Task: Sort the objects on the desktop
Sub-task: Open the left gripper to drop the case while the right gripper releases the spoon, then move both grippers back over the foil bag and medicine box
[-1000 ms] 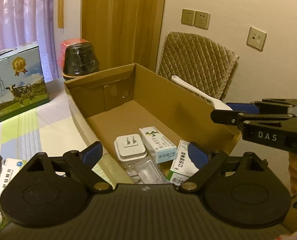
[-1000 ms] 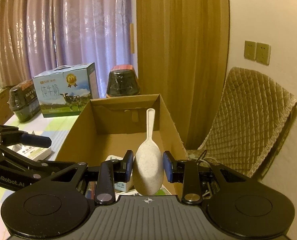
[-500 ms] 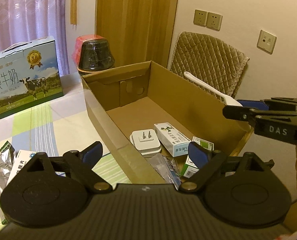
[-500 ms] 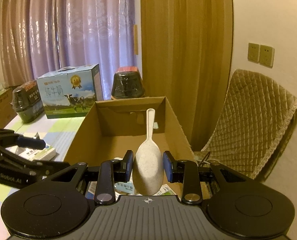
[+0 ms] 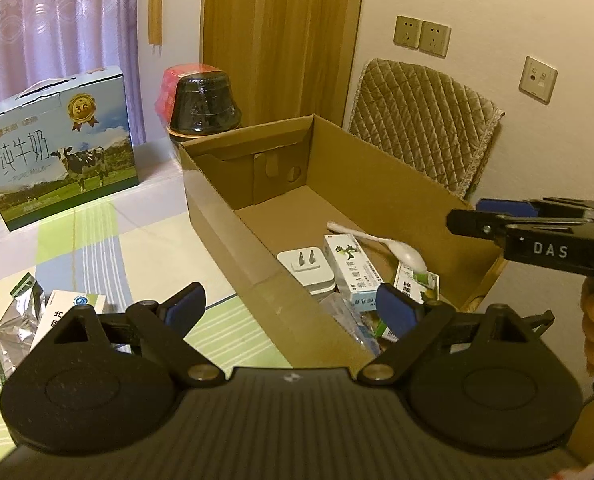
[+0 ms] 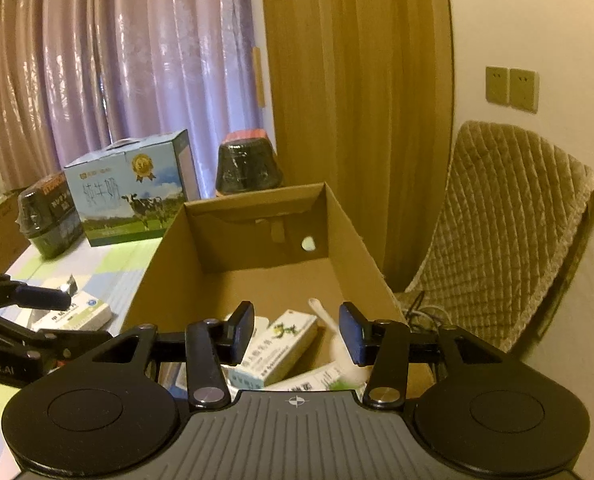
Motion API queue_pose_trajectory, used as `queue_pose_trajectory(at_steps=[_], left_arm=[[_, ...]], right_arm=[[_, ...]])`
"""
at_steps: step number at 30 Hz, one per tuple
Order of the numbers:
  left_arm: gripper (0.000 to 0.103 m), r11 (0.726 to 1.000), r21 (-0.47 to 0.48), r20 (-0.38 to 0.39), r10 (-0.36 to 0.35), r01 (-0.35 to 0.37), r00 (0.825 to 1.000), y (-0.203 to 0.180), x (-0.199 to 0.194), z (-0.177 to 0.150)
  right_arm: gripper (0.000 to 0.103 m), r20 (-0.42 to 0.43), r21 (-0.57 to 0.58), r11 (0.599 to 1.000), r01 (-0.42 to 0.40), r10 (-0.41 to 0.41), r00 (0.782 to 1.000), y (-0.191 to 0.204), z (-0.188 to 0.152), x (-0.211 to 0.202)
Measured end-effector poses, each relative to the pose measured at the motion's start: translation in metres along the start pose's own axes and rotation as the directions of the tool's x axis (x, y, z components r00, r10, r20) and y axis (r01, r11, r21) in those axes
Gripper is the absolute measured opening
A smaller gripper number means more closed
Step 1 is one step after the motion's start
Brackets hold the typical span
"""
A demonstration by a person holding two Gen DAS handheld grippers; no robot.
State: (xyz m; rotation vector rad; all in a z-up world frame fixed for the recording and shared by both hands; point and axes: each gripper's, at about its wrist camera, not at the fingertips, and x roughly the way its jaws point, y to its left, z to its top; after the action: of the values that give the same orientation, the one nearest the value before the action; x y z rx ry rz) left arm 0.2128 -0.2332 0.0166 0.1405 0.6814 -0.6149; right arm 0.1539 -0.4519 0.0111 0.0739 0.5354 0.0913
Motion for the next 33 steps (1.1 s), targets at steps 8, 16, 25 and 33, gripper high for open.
queue_pose_trajectory(at_steps=[8, 16, 25, 33], left_arm=[[0.09, 1.0, 0.002, 0.006, 0.008, -0.008, 1.0, 0.002, -0.008, -0.002], [0.09, 1.0, -0.006, 0.014, 0.024, -0.024, 1.0, 0.009, -0.021, -0.008], [0.09, 0.997, -0.017, 0.009, 0.074, -0.074, 0.997, 0.023, -0.043, -0.02], [0.091, 0.994, -0.035, 0.014, 0.107, -0.107, 0.994, 0.037, -0.062, -0.028]], right_arm=[[0.045, 0.004, -0.011, 1.0, -0.004, 0.004, 1.0, 0.003, -0.004, -0.015], [0.047, 0.004, -0.021, 1.0, -0.021, 0.021, 1.0, 0.016, -0.003, -0.024], [0.066, 0.014, -0.042, 0.998, -0.049, 0.05, 0.999, 0.038, -0.005, -0.036], [0.094, 0.029, -0.074, 0.994, -0.083, 0.086, 0.996, 0.064, -0.005, -0.043]])
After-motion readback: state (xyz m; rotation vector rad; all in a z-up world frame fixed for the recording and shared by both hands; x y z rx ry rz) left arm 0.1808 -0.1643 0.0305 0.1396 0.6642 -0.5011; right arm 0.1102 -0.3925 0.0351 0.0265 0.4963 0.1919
